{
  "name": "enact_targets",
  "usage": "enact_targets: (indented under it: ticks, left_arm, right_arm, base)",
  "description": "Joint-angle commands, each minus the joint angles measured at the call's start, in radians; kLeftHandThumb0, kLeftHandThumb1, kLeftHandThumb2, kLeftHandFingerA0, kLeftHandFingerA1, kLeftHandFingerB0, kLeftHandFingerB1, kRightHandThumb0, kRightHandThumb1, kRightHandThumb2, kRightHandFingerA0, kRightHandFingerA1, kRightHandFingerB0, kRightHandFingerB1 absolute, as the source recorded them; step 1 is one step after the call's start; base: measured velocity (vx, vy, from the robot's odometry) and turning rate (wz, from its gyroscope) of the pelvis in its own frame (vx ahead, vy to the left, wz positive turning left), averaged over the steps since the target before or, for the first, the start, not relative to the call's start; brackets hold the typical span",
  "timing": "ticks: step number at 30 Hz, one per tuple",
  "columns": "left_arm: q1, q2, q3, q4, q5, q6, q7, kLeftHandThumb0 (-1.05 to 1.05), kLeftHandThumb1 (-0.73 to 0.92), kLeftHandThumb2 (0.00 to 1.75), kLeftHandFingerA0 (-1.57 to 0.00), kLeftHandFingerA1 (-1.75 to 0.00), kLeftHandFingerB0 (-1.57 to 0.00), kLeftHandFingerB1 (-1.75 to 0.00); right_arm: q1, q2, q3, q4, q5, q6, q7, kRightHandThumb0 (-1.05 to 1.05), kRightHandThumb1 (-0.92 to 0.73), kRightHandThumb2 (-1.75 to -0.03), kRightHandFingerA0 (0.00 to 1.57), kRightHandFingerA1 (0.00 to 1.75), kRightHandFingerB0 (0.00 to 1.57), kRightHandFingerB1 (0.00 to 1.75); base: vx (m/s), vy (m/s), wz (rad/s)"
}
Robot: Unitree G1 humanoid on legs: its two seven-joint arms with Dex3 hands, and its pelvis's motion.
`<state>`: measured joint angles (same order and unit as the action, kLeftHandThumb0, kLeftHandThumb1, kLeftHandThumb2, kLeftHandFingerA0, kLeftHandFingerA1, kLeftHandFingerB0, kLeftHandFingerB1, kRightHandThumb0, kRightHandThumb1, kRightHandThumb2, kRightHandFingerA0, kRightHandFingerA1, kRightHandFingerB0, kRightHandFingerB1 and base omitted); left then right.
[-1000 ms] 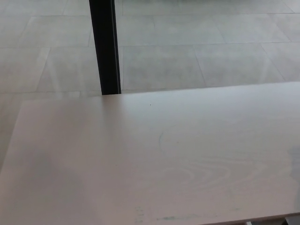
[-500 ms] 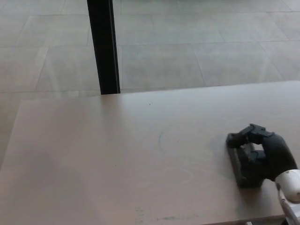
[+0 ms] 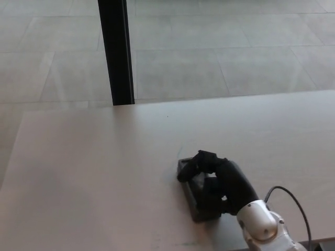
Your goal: The robot uses its right hand to hold the eraser kept in the middle of the desk and use it to wipe the desk by swiping its surface twice
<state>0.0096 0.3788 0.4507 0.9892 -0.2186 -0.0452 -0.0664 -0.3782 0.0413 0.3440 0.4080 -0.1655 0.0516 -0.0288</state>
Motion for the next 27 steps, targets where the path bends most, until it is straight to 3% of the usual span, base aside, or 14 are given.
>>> enact_targets:
  ticks: [1, 2, 3, 4, 9, 12, 14, 15, 16, 19, 20, 21, 22, 27]
  left_arm:
    - [-0.009, 0.017, -0.004, 0.024, 0.005, -0.009, 0.006, -0.52, 0.68, 0.60, -0.71, -0.75, -0.58, -0.61]
    - [-0.009, 0.018, 0.000, 0.025, -0.001, -0.007, 0.001, -0.52, 0.68, 0.60, -0.70, -0.76, -0.57, -0.62]
    - [-0.005, 0.017, 0.003, 0.018, -0.006, -0.007, -0.004, -0.56, 0.52, 0.95, -0.74, -0.83, -0.51, -0.68]
    - [-0.003, 0.016, 0.003, 0.013, -0.007, -0.004, -0.006, -0.52, 0.68, 0.61, -0.70, -0.77, -0.57, -0.62]
    - [-0.002, 0.017, 0.000, 0.010, -0.003, 0.004, 0.002, -0.52, 0.69, 0.61, -0.70, -0.75, -0.57, -0.61]
    - [-0.006, 0.019, -0.002, 0.022, 0.002, -0.005, 0.004, -0.52, 0.68, 0.60, -0.72, -0.76, -0.58, -0.62]
    - [-0.004, 0.015, 0.006, 0.007, -0.010, 0.010, 0.005, -0.53, 0.67, 0.60, -0.73, -0.80, -0.58, -0.63]
    - [-0.004, 0.015, 0.009, 0.007, -0.014, 0.009, -0.002, -0.56, 0.52, 0.95, -0.74, -0.83, -0.50, -0.67]
    - [-0.001, 0.014, 0.010, 0.010, -0.015, 0.006, -0.003, -0.54, 0.68, 0.61, -0.70, -0.79, -0.57, -0.63]
    - [0.000, 0.012, 0.004, 0.007, -0.007, 0.006, 0.001, -0.54, 0.69, 0.61, -0.71, -0.78, -0.57, -0.62]
    - [0.001, 0.011, 0.004, 0.011, -0.008, 0.006, 0.001, -0.54, 0.68, 0.60, -0.73, -0.79, -0.58, -0.63]
    - [0.002, 0.011, 0.005, 0.011, -0.008, 0.005, 0.001, -0.54, 0.68, 0.60, -0.73, -0.79, -0.58, -0.63]
    - [0.003, 0.012, 0.005, 0.011, -0.009, 0.007, 0.001, -0.54, 0.67, 0.60, -0.72, -0.78, -0.58, -0.62]
    - [0.014, 0.012, 0.001, -0.001, -0.002, 0.003, 0.009, -0.53, 0.69, 0.61, -0.71, -0.76, -0.56, -0.61]
  right_arm:
    - [0.103, 0.016, 0.058, 0.009, -0.021, 0.125, 0.068, -0.33, -0.64, -0.95, 0.94, 1.75, 0.68, 1.72]
    - [0.106, 0.016, 0.063, 0.009, -0.024, 0.124, 0.069, -0.35, -0.64, -0.97, 0.92, 1.75, 0.74, 1.62]
    - [0.111, 0.007, 0.064, 0.006, -0.024, 0.113, 0.075, -0.33, -0.66, -0.95, 0.94, 1.75, 0.65, 1.71]
    - [0.114, -0.004, 0.062, 0.001, -0.025, 0.108, 0.077, -0.31, -0.65, -0.96, 0.92, 1.75, 0.67, 1.69]
    - [0.092, -0.042, 0.026, -0.011, -0.030, 0.142, 0.072, -0.33, -0.76, -0.79, 0.88, 1.75, 0.56, 1.64]
    - [0.076, -0.070, -0.016, -0.008, -0.021, 0.137, 0.070, -0.30, -0.73, -0.86, 0.86, 1.75, 0.66, 1.50]
    - [0.063, -0.093, -0.056, 0.009, -0.010, 0.135, 0.071, -0.33, -0.74, -0.74, 0.87, 1.75, 0.53, 1.69]
    - [0.055, -0.113, -0.080, 0.024, 0.001, 0.123, 0.077, -0.29, -0.70, -0.81, 0.87, 1.75, 0.59, 1.71]
    - [0.043, -0.136, -0.098, 0.043, -0.005, 0.115, 0.073, -0.29, -0.66, -0.89, 0.88, 1.75, 0.66, 1.57]
    - [0.009, -0.200, -0.156, 0.095, -0.003, 0.095, 0.074, -0.28, -0.66, -0.97, 0.90, 1.75, 0.74, 1.50]
    - [-0.015, -0.239, -0.203, 0.131, 0.007, 0.097, 0.064, -0.25, -0.60, -0.99, 1.17, 1.72, 0.77, 1.38]
    - [-0.020, -0.241, -0.210, 0.139, 0.007, 0.094, 0.064, -0.25, -0.60, -0.99, 1.17, 1.72, 0.77, 1.38]
    - [-0.026, -0.245, -0.225, 0.158, 0.017, 0.075, 0.068, -0.26, -0.59, -0.97, 0.92, 1.75, 0.71, 1.61]
    - [-0.046, -0.348, -0.327, 0.267, 0.034, 0.016, 0.059, -0.33, -0.61, -0.95, 0.95, 1.75, 0.67, 1.70]
  base:
    - [0.00, 0.000, 0.00]
    - [0.00, 0.000, 0.00]
    - [0.00, 0.000, 0.00]
    - [0.00, 0.000, 0.00]
    - [0.00, 0.000, 0.00]
    - [0.00, 0.000, 0.00]
    - [0.00, 0.000, 0.00]
    - [0.00, 0.000, 0.00]
    - [0.00, 0.000, 0.00]
    - [0.00, 0.000, 0.00]
    - [0.00, 0.000, 0.00]
    - [0.00, 0.000, 0.00]
    - [0.00, 0.000, 0.00]
    - [0.00, 0.000, 0.00]
